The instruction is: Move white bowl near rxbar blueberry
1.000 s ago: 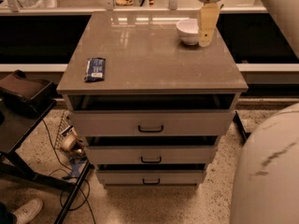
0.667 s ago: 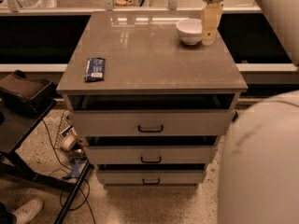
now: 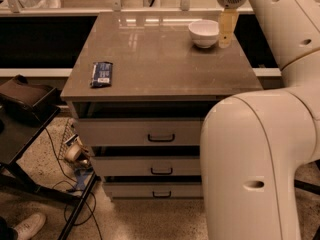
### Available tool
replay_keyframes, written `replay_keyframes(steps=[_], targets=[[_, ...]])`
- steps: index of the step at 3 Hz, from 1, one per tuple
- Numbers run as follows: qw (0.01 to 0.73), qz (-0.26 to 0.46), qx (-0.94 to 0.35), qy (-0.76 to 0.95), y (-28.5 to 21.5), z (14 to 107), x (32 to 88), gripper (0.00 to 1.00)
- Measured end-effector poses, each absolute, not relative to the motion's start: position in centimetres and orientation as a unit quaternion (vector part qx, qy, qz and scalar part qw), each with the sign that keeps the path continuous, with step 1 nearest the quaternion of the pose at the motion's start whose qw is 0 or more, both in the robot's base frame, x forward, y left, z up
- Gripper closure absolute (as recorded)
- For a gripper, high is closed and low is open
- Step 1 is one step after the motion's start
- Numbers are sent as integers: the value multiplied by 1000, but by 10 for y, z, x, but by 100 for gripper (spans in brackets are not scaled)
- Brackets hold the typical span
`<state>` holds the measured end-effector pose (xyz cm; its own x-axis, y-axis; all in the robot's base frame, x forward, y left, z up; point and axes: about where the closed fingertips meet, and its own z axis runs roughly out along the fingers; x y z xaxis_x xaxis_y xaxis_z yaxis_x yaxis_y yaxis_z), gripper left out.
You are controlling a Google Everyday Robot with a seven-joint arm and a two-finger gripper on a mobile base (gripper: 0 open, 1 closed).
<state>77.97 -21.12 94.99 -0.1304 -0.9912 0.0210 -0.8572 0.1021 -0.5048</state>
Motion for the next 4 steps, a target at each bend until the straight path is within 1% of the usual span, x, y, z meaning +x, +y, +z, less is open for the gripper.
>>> replay_keyframes(steps=[1, 3, 4], targets=[[159, -192, -640, 727, -208, 929, 790, 0], [135, -136, -645, 740, -197, 858, 806, 0], [126, -123, -646, 743, -192, 833, 812, 25]])
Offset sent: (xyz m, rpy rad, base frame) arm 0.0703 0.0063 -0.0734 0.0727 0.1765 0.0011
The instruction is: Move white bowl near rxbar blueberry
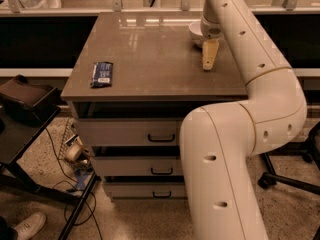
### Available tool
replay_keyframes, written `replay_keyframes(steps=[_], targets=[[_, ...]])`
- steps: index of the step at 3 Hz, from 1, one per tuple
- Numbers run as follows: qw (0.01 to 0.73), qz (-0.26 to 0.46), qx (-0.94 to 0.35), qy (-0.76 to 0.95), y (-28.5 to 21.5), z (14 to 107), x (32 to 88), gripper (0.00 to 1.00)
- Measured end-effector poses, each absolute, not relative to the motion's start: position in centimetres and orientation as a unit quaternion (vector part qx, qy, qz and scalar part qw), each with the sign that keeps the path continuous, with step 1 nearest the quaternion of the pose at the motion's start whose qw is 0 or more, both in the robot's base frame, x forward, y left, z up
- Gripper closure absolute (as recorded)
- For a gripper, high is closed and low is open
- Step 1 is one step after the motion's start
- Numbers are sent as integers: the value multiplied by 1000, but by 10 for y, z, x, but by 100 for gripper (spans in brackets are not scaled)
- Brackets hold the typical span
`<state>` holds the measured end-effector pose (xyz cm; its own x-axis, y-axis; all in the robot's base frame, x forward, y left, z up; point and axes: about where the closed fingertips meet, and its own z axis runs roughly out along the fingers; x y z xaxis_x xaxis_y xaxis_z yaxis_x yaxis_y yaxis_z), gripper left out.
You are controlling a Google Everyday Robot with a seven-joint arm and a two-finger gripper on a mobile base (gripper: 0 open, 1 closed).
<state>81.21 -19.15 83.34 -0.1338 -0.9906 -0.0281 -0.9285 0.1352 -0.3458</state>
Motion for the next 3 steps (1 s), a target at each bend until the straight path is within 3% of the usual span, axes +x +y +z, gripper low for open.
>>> replay_keyframes(steps=[2, 3], targets=[[130, -126, -646, 742, -190, 837, 814, 88], [137, -129, -646, 740, -189, 834, 820, 100]])
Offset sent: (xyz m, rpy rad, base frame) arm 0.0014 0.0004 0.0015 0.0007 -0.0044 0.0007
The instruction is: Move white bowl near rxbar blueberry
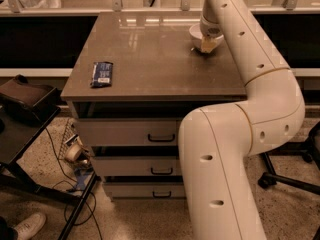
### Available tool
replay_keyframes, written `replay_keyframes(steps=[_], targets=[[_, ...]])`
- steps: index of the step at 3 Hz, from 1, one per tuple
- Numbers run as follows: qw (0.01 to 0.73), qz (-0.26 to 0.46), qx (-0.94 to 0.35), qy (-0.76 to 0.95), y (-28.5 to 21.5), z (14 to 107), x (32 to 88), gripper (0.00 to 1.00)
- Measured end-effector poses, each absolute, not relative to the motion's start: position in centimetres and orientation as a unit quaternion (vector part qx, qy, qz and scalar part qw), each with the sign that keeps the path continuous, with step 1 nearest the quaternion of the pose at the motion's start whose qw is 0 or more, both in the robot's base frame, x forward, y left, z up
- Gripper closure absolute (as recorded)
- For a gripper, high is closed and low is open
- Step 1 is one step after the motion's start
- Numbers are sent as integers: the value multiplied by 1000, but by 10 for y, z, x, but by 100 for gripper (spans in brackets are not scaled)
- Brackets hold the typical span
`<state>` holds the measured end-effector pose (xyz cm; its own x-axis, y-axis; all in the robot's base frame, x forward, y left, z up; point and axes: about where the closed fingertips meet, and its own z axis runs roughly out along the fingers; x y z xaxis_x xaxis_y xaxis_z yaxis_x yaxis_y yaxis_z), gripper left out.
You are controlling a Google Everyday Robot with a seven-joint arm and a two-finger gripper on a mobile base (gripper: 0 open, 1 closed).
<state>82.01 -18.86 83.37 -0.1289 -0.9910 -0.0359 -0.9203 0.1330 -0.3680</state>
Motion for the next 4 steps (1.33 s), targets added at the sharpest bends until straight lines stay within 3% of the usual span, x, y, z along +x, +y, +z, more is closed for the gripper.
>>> replay_keyframes(steps=[2, 4], targets=[[141, -132, -646, 738, -187, 833, 824, 100], [190, -201, -668, 691, -161, 925, 830, 100]])
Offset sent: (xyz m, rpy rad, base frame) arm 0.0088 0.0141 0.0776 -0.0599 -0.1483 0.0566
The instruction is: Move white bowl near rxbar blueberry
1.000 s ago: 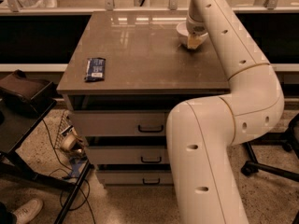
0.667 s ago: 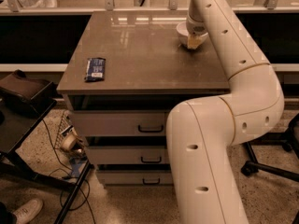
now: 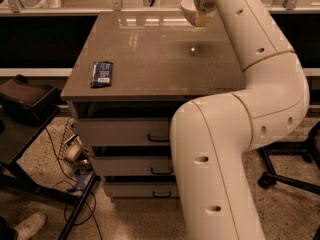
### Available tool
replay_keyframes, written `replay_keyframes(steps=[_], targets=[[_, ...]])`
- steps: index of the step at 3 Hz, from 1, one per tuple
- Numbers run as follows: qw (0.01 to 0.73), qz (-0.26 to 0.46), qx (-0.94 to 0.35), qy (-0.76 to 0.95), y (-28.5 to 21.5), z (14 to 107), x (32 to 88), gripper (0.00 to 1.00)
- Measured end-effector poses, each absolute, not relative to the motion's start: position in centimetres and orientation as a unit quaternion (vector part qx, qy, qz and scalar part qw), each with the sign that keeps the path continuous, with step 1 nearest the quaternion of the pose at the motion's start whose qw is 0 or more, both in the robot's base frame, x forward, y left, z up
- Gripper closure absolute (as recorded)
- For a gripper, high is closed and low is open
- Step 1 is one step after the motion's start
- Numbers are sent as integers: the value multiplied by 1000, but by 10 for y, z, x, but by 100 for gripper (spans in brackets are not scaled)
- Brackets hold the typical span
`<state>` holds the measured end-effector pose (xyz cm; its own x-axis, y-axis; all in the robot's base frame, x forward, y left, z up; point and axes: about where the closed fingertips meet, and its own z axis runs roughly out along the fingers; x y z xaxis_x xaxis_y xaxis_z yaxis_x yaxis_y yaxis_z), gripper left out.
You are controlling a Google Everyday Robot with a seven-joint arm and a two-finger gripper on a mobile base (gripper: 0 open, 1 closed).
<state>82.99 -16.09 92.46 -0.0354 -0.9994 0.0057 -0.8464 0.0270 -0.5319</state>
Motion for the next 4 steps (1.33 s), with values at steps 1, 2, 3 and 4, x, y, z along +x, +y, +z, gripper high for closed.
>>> replay_keyframes(steps=[1, 2, 3, 4], targets=[[201, -228, -679, 669, -146, 963, 826, 100], [194, -224, -705, 644, -126, 975, 803, 100], [194, -224, -705, 644, -126, 975, 803, 100], [217, -194, -716, 634, -108, 971, 792, 100]])
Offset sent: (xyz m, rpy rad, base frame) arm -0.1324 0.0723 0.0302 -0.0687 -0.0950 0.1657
